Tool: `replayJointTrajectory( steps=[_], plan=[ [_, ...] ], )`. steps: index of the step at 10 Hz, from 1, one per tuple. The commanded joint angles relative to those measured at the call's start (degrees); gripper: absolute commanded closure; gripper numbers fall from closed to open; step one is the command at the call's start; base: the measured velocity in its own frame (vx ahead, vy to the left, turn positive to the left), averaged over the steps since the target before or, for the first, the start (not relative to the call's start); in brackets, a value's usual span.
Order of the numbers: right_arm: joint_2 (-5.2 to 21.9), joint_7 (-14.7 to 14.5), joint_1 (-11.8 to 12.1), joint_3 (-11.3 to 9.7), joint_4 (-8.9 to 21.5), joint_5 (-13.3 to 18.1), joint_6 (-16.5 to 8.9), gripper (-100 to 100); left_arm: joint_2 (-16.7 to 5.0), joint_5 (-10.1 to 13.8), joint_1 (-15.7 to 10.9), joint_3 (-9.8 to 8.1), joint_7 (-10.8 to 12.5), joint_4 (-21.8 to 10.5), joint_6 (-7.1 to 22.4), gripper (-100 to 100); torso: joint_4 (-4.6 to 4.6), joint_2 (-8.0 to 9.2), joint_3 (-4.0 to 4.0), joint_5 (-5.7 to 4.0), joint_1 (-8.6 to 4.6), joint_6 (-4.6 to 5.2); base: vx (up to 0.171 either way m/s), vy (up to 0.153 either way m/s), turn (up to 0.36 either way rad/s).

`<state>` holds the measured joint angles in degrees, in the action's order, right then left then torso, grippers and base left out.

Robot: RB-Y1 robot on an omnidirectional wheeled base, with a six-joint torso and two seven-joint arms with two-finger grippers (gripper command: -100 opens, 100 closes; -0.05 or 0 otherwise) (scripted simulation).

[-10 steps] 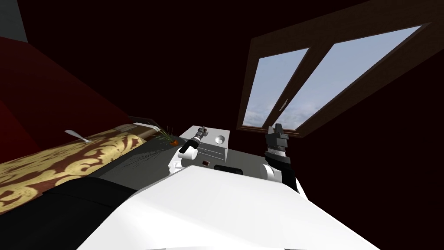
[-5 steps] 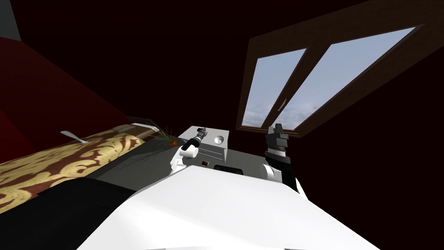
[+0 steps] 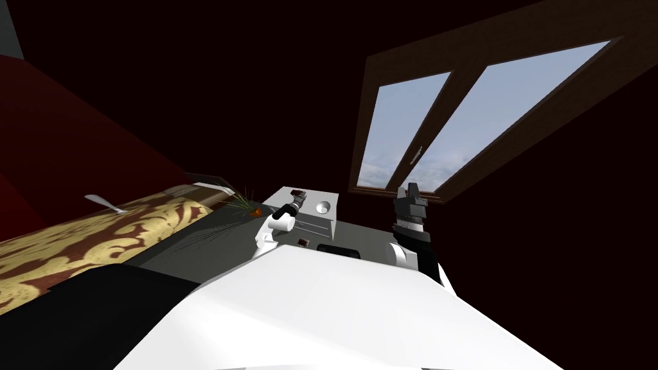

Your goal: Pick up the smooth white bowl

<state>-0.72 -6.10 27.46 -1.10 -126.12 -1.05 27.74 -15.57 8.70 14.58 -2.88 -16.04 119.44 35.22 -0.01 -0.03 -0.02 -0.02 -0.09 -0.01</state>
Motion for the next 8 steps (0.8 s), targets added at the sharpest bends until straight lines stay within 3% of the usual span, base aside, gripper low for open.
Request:
replayJointTrajectory(
  steps=[1,8],
  plan=[
    [0.0,0.0,0.0,0.0,0.0,0.0,0.0,0,-0.15,-0.01,-0.94,0.02,-0.02,-0.86,2.86,-100,0.0,0.0,0.0,0.0,0.0,0.0,0.008,-0.027,-0.014],
    [0.0,0.0,0.0,0.0,0.0,0.0,0.0,0,0.49,-0.83,-4.02,0.76,0.1,-4.83,12.84,-100,0.0,0.0,0.0,0.0,0.0,-0.01,0.009,-0.031,-0.008]
  ],
)
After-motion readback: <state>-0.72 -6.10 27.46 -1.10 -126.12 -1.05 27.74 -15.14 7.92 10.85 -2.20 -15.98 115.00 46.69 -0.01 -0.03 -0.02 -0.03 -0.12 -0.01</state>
